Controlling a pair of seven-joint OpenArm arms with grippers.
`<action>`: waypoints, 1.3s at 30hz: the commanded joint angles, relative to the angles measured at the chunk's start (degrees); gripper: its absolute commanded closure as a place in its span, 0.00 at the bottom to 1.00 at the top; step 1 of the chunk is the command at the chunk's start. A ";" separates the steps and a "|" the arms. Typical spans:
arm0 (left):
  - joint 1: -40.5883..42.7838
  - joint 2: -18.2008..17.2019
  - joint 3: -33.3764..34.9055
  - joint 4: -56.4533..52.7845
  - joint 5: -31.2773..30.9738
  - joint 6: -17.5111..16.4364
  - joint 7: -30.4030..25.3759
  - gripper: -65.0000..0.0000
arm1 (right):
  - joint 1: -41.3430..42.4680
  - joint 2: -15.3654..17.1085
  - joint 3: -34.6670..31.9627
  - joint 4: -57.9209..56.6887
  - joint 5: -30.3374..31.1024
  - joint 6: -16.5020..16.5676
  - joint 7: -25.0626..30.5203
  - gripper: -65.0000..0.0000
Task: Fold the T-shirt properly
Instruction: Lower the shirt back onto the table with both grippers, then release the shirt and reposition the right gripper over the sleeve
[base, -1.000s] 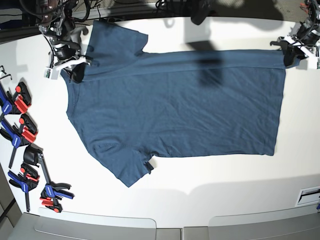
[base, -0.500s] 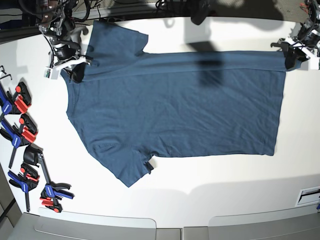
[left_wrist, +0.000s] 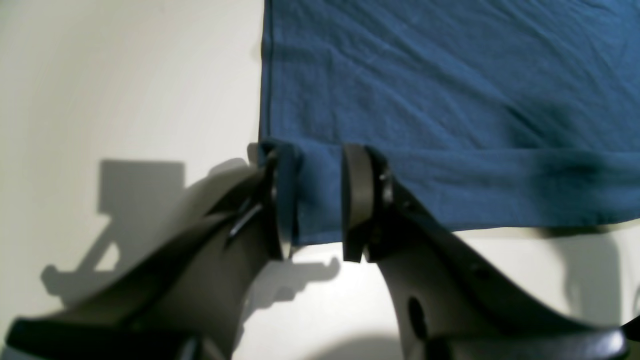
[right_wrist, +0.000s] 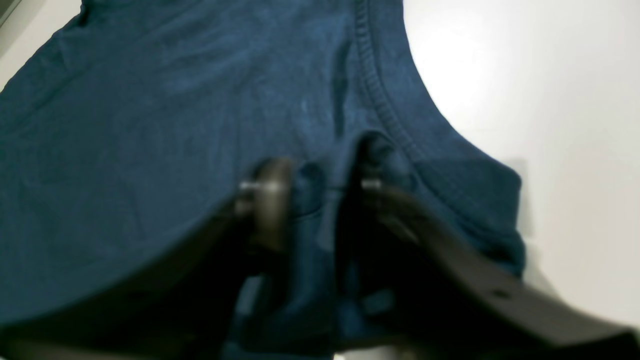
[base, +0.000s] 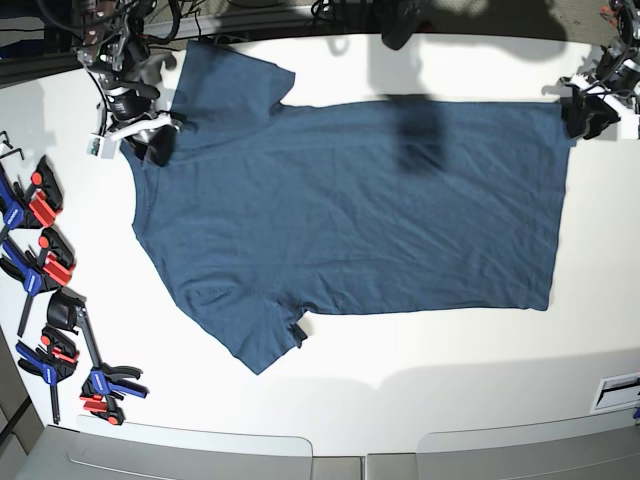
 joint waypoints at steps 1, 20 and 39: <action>0.15 -0.83 -0.48 0.81 -0.92 -0.22 -1.31 0.77 | 0.26 0.90 0.37 0.98 0.61 0.04 1.51 0.57; 0.17 -8.59 -0.59 0.81 -0.87 -0.20 0.42 0.77 | 0.07 0.92 5.11 17.22 0.57 0.04 -9.94 0.52; 0.15 -18.62 -0.59 0.81 17.14 14.75 -3.04 0.77 | -15.74 -0.74 16.98 21.92 15.41 0.11 -24.96 0.52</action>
